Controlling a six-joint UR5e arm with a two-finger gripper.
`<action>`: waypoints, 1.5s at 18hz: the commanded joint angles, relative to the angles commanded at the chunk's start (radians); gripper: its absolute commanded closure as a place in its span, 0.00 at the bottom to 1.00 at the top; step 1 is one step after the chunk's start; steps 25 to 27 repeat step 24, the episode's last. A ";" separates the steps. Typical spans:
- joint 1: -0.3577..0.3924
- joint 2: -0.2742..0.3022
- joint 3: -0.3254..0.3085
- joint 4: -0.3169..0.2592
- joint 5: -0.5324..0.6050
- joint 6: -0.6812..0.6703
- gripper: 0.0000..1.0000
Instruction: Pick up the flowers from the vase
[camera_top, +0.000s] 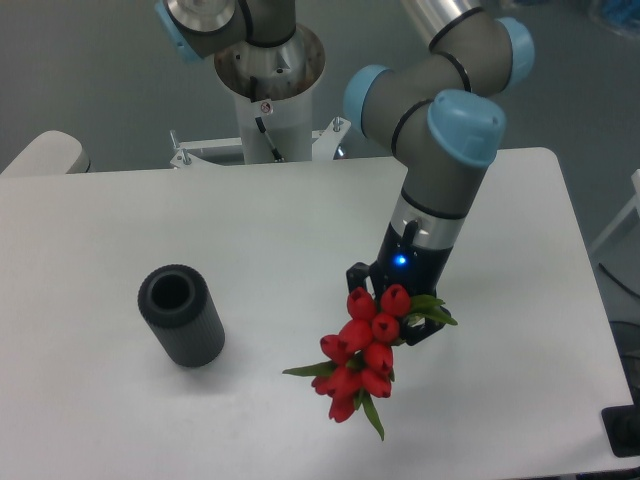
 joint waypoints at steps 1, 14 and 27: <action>-0.006 -0.005 0.009 -0.020 0.022 0.000 0.99; -0.043 -0.107 0.120 -0.114 0.243 0.156 1.00; -0.040 -0.130 0.120 -0.114 0.296 0.242 1.00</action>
